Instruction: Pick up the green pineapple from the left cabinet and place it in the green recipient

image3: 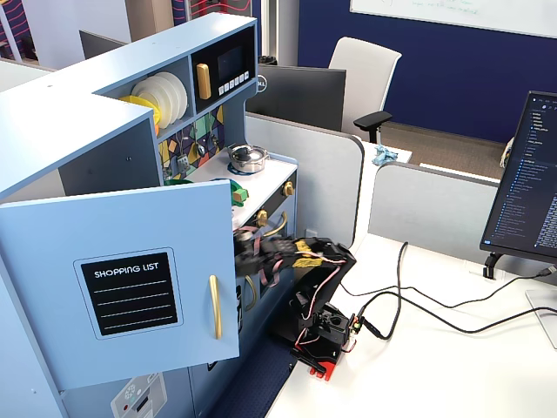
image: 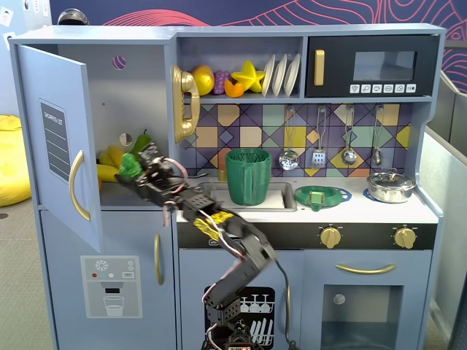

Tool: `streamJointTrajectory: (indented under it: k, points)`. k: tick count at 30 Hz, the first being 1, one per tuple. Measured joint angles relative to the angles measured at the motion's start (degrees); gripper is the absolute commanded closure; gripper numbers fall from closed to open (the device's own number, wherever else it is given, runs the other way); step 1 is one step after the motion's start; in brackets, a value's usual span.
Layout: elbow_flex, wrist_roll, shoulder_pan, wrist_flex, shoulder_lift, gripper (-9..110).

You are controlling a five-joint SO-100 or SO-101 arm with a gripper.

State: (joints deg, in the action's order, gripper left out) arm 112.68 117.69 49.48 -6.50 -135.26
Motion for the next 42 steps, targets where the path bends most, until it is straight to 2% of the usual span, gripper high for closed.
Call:
streamJointTrajectory:
  k: [6,12,19,25,30,42]
  points:
    - [0.0,1.7,-6.6,-10.5,-13.4,101]
    - [-3.5,-3.6,-21.9,-17.8,-16.8,101]
    - [-11.4,-19.3,-41.3,-18.1,-9.8,101]
    - [-13.7,-25.8,-51.9,-11.6,4.1,101]
    - [-17.4,-25.9,-54.0,-6.9,15.3,101]
    - [-31.2,-23.8,-54.9,-3.9,35.2,101]
